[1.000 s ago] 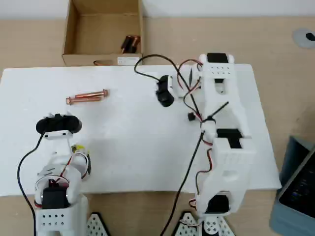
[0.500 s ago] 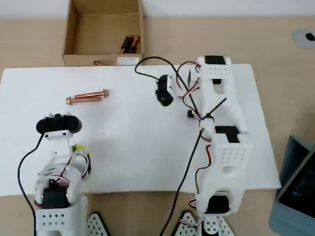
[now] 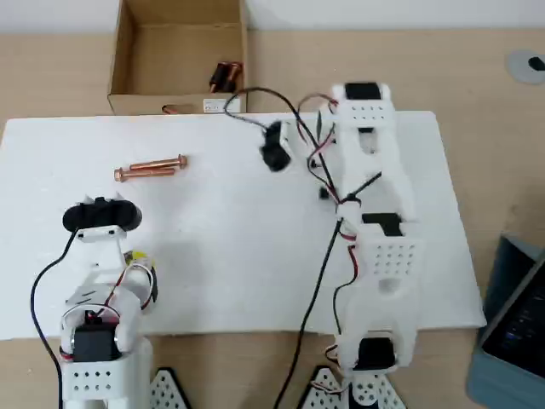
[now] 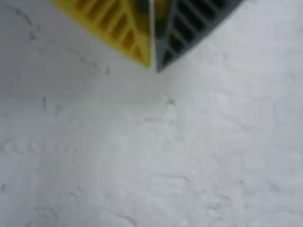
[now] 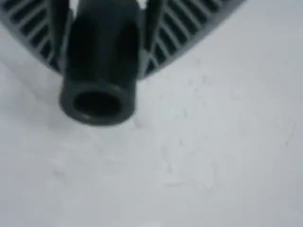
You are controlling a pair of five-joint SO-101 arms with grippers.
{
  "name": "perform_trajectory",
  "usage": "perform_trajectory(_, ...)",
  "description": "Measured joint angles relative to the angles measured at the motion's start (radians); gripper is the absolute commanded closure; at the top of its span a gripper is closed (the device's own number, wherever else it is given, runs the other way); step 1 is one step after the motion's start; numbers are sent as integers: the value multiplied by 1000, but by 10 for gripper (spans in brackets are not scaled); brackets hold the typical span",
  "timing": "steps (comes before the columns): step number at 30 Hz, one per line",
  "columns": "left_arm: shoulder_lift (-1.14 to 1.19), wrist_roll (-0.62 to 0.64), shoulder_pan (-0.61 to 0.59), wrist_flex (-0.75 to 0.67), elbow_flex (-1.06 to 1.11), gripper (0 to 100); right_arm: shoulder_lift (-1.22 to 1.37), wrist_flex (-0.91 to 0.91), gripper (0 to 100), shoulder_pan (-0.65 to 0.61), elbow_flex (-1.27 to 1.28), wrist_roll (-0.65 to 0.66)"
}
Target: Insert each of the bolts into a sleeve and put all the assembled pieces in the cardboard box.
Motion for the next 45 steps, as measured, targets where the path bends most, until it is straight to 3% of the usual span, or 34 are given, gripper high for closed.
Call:
perform_trajectory(5,0,0,0,0,0,997,-18,9,988,-2,-170,-94)
perform_trajectory(12,0,0,0,0,0,997,-253,11,988,-64,-104,-196)
perform_trajectory(29,0,0,0,0,0,994,-872,11,988,-78,396,-624)
perform_trajectory(34,0,0,-66,0,-11,994,-1091,-2,988,-78,623,-732)
perform_trajectory(45,153,-60,-100,120,-279,997,-1593,-92,988,-78,1129,-885)
